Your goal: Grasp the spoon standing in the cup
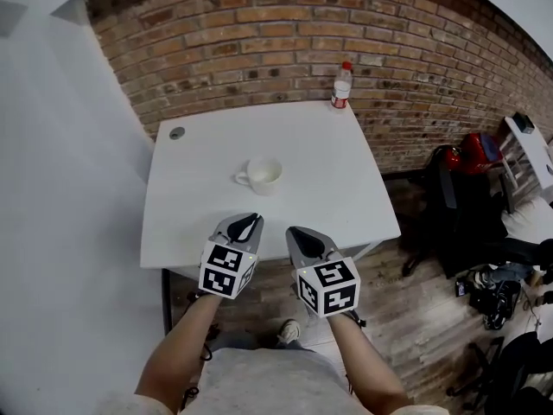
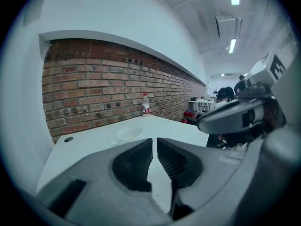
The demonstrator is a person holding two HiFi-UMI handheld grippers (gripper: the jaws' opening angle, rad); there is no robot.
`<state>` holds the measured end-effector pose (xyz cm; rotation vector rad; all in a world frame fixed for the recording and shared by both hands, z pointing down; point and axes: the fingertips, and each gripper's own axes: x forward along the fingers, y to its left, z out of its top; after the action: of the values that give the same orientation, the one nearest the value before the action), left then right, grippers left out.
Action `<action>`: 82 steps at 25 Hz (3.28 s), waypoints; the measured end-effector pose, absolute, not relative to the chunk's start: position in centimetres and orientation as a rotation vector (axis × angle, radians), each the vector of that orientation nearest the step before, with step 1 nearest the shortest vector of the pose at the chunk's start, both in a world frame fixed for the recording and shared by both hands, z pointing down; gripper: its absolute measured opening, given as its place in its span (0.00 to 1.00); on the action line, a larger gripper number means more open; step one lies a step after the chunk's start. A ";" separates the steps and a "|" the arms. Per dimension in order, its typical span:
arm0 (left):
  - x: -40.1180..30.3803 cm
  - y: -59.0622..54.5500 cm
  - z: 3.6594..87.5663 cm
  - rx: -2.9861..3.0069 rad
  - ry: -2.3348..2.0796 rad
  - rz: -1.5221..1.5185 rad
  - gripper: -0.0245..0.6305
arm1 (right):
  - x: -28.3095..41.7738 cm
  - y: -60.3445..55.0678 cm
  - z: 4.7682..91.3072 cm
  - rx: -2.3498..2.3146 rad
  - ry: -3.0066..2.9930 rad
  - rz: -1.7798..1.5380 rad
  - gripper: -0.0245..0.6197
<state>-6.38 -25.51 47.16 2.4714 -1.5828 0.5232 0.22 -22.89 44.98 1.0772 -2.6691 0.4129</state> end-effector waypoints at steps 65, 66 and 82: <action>-9.1 -31.0 42.4 2.511 -1.742 0.442 0.05 | 0.3 -29.9 43.6 1.134 -2.686 0.414 0.05; -8.6 -30.6 42.2 2.513 -1.743 0.424 0.05 | 0.7 -29.6 43.5 1.137 -2.686 0.411 0.05; 3.0 -28.8 43.4 2.618 -1.548 0.314 0.05 | 11.8 -26.8 43.8 1.375 -2.578 0.365 0.05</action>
<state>3.02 -28.81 43.37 2.6177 -1.5485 0.3136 11.85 -26.83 43.75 1.3745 -2.5782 0.3645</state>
